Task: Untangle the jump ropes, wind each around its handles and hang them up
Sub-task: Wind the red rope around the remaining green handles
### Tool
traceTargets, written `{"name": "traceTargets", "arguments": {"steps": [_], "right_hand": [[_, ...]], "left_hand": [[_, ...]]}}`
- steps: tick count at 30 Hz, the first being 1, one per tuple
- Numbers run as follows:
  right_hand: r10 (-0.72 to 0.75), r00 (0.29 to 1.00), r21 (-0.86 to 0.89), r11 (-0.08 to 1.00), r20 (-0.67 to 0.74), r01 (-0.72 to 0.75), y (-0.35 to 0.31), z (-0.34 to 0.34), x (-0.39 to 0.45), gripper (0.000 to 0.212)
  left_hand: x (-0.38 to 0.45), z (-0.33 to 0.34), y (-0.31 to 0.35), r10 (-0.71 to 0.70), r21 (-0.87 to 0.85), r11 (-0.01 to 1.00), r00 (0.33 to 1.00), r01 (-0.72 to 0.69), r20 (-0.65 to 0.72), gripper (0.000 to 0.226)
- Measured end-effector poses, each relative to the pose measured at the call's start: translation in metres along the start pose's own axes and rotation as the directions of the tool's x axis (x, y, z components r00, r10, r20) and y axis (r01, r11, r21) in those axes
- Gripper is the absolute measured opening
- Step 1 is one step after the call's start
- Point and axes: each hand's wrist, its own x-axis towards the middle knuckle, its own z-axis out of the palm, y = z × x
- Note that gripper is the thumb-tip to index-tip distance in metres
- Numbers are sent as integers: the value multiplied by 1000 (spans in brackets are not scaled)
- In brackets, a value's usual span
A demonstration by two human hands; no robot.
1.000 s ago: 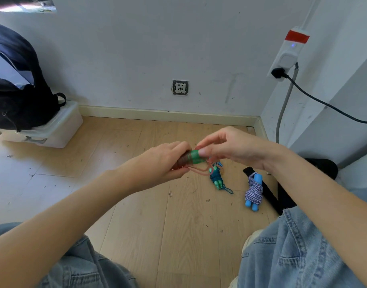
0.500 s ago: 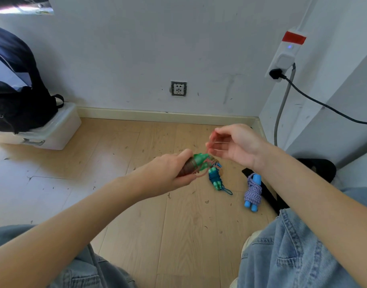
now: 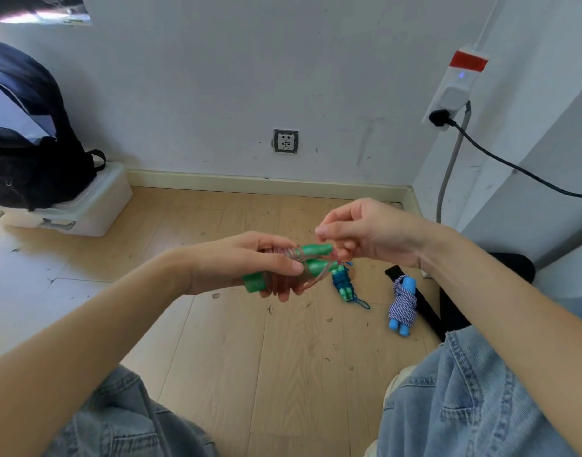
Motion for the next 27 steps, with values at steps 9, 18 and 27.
{"name": "traceTargets", "arguments": {"steps": [9, 18, 27], "right_hand": [[-72, 803, 2, 996, -592, 91, 16, 12, 18, 16], [-138, 882, 356, 878, -451, 319, 11, 9, 25, 12], [-264, 923, -456, 882, -280, 114, 12, 13, 15, 18]], "left_hand": [[13, 11, 0, 2, 115, 993, 994, 11, -110, 28], [19, -2, -8, -159, -286, 957, 909, 46, -386, 41], [5, 0, -8, -227, -148, 966, 969, 211, -101, 53]]}}
